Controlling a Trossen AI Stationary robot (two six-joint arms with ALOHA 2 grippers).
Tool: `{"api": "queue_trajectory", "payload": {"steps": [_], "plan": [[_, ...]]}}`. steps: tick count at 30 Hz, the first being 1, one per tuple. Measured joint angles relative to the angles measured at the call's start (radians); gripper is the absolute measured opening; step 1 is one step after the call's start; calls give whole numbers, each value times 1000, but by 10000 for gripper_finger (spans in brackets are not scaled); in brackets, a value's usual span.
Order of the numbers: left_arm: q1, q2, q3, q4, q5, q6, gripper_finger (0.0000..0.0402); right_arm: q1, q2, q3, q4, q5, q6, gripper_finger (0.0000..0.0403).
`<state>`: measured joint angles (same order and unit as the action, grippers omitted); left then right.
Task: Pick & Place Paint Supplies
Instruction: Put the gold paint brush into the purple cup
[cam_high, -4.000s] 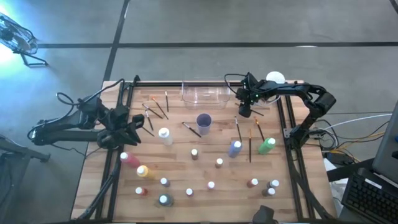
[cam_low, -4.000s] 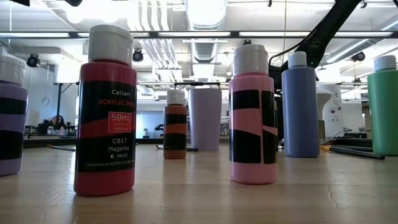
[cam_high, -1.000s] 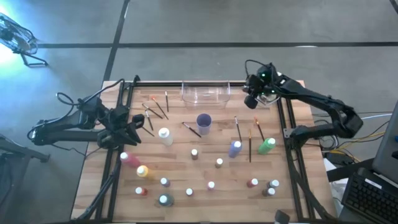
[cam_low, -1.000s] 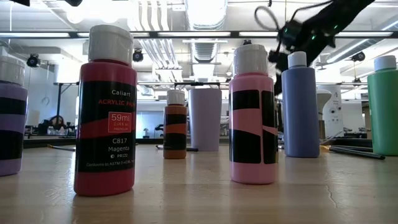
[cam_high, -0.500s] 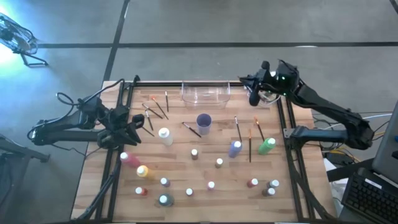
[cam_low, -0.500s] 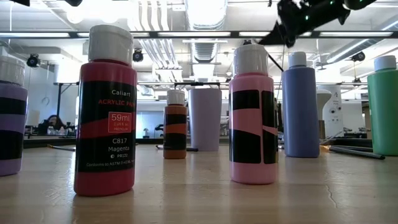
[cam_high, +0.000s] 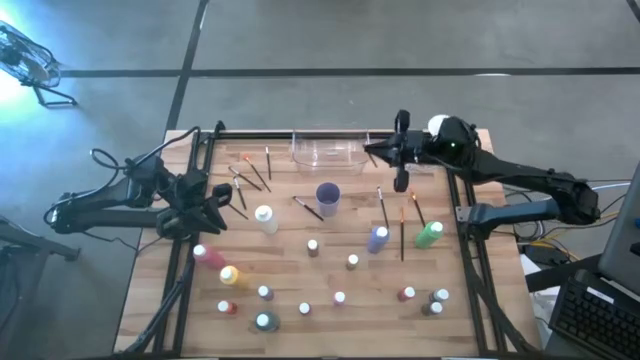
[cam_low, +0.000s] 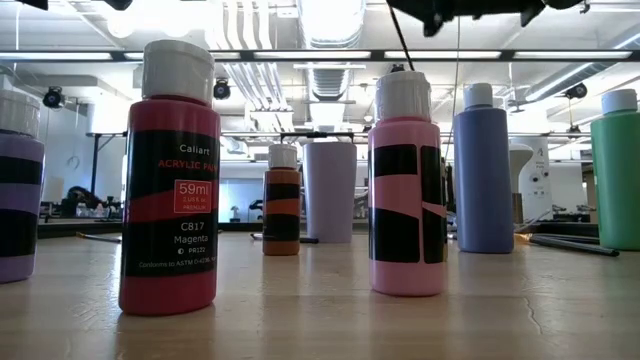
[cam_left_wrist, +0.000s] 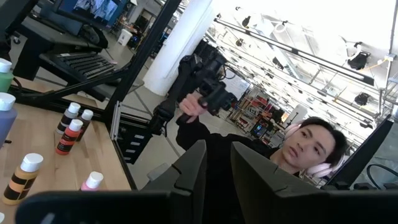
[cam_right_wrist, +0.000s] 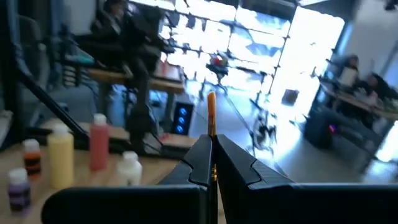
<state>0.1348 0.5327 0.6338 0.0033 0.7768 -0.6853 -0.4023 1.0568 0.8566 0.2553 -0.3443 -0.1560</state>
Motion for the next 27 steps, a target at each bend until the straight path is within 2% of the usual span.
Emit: {"api": "queue_trajectory", "payload": {"steps": [5, 13, 27], "plan": [[0, 0, 0, 0, 0, 0, 81, 47, 61, 0, 164, -7, 33, 8], [0, 0, 0, 0, 0, 0, 81, 52, 224, 0, 448, -40, 152, 8], [0, 0, 0, 0, 0, 0, 81, 65, 451, -30, 767, -176, 208, 8]]}}
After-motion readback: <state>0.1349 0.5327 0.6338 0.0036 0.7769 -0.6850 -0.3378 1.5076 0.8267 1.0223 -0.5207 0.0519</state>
